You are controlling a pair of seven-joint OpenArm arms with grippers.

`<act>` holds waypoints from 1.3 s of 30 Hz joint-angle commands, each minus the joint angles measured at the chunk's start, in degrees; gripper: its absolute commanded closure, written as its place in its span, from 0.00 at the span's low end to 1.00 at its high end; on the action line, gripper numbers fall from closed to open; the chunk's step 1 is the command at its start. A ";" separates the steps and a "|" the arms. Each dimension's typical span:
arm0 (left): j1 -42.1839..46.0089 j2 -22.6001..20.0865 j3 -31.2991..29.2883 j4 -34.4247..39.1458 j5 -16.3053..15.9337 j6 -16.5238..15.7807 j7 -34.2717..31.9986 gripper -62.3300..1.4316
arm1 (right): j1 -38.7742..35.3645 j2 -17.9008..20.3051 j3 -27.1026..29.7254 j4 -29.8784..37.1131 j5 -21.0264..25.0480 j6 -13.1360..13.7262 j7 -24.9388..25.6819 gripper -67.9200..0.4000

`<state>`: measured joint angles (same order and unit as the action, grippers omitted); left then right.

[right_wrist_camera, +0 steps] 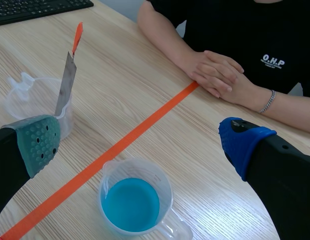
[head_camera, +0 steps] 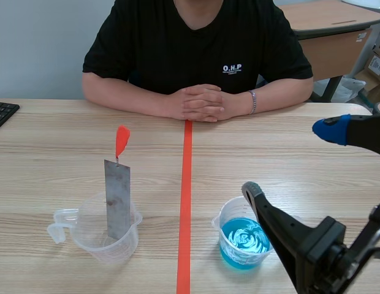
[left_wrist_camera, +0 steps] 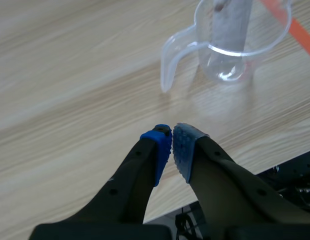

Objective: Do the redox reaction experiment.
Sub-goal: 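Return to the home posture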

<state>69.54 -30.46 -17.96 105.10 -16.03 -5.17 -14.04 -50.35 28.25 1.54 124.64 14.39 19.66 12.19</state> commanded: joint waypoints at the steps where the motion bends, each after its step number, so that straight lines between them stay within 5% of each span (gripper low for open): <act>1: -0.04 -1.51 0.04 2.45 -0.61 -0.09 -1.42 0.72 | 0.50 0.15 0.07 1.03 0.57 -0.39 0.81 0.00; 6: -2.12 -7.23 0.04 4.00 -0.96 -0.20 -1.60 0.42 | 0.52 0.15 0.07 1.03 0.48 -0.42 0.50 0.00; 9: -4.31 -10.69 0.04 4.09 -2.01 -0.59 -1.60 0.39 | 0.52 0.13 0.07 1.01 0.39 -0.42 0.13 0.00; 17: -9.73 -19.61 0.35 4.11 -11.67 -3.58 -1.07 0.38 | 0.55 0.15 0.07 1.01 0.42 -0.39 -0.02 0.00; 24: -16.59 -25.11 4.70 4.11 -13.18 -5.64 0.59 0.07 | 0.55 0.11 0.07 1.03 1.05 -0.85 0.00 0.00; 33: -29.99 -25.64 16.70 4.11 -13.38 -6.16 4.17 0.06 | 0.68 -0.02 0.07 1.03 1.03 -2.16 -0.46 0.00; 39: -37.35 -21.94 22.82 4.11 -13.33 -6.19 9.14 0.06 | 0.68 -0.02 0.07 1.03 1.03 -2.36 -0.70 0.00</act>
<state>32.36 -53.32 4.99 108.38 -28.97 -11.20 -4.32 -50.19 28.23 1.50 124.81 14.61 17.58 10.87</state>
